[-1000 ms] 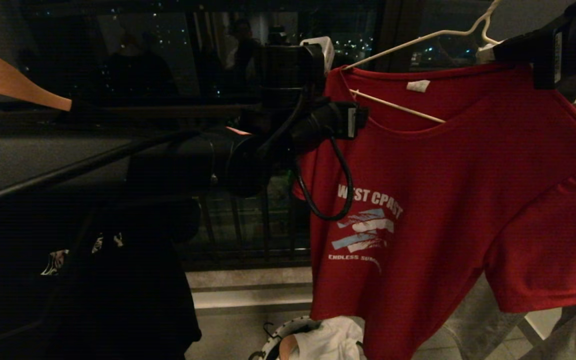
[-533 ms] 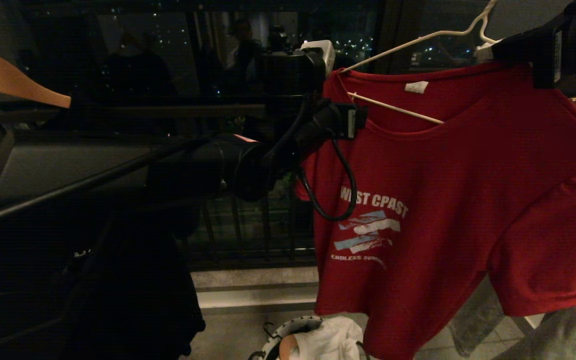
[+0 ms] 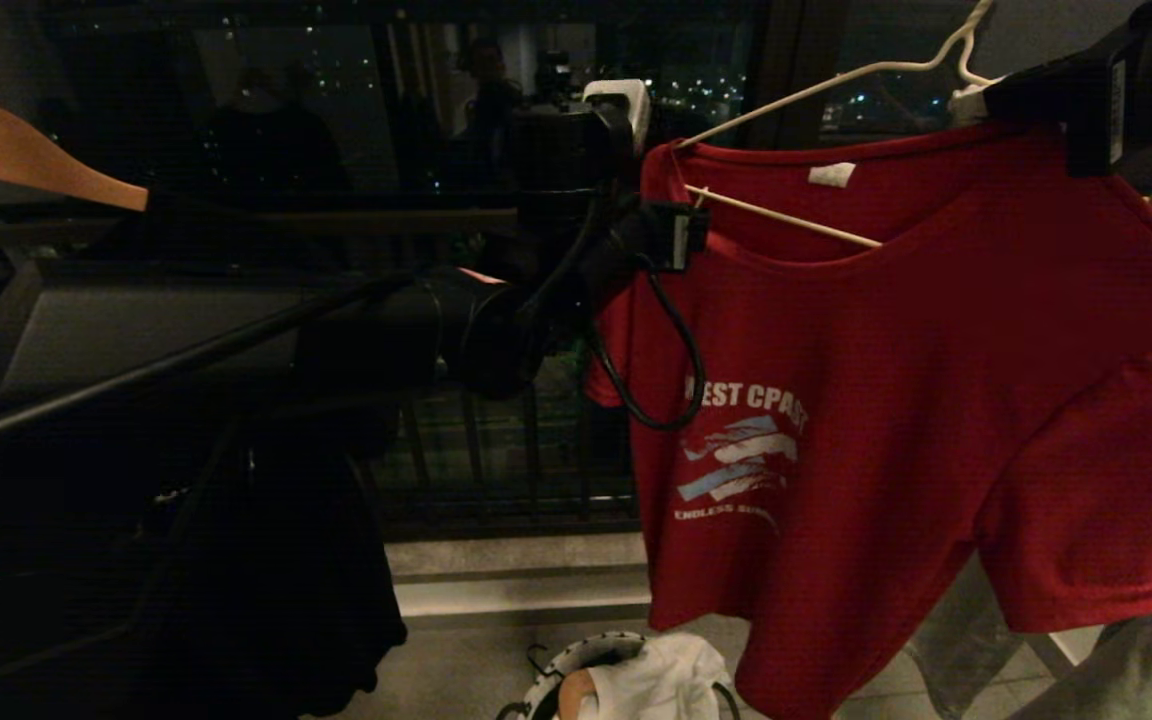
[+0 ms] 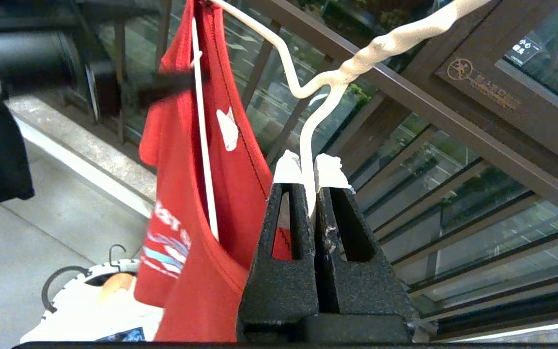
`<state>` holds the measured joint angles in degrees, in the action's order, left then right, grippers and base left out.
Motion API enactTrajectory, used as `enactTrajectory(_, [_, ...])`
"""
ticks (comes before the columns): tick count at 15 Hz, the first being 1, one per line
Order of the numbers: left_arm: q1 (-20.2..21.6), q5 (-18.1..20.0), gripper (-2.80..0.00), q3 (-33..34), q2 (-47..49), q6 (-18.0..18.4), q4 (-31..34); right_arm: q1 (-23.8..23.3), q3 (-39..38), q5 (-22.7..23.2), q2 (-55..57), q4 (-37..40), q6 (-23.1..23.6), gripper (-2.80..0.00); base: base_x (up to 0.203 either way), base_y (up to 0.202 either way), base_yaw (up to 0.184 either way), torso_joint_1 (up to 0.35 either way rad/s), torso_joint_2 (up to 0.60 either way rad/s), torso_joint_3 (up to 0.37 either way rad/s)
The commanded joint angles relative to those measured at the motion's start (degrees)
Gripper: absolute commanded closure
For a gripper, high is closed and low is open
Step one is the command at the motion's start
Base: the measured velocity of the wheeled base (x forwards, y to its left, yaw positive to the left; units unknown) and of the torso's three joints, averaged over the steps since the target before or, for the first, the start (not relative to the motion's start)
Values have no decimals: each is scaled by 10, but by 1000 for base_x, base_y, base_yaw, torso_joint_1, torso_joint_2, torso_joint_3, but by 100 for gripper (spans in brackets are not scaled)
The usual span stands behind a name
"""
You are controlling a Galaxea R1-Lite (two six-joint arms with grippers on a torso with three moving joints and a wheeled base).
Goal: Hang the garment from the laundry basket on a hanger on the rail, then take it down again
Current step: Take the clothes off the clothes rack
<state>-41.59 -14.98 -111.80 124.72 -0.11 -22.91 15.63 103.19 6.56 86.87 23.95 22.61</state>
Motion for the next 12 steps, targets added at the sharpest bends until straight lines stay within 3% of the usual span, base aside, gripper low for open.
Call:
enactTrajectory(1, [6,-1,-280,1,1,0,-5,1,1,0,1,1,2,0,0,0,0,0,0,0])
enactTrajectory(6, [7,-1,-280,1,0,1,-5,5,2,0,1,2,2,0,0,0,0,0,0,0])
enactTrajectory(7, [7,-1,0,1,0,1,-5,5,2,0,1,1,2,0,0,0,0,0,0,0])
enactTrajectory(12, [7,-1,0,1,-1,1,-5,5,2,0,2,1,2,0,0,0,0,0,0,0])
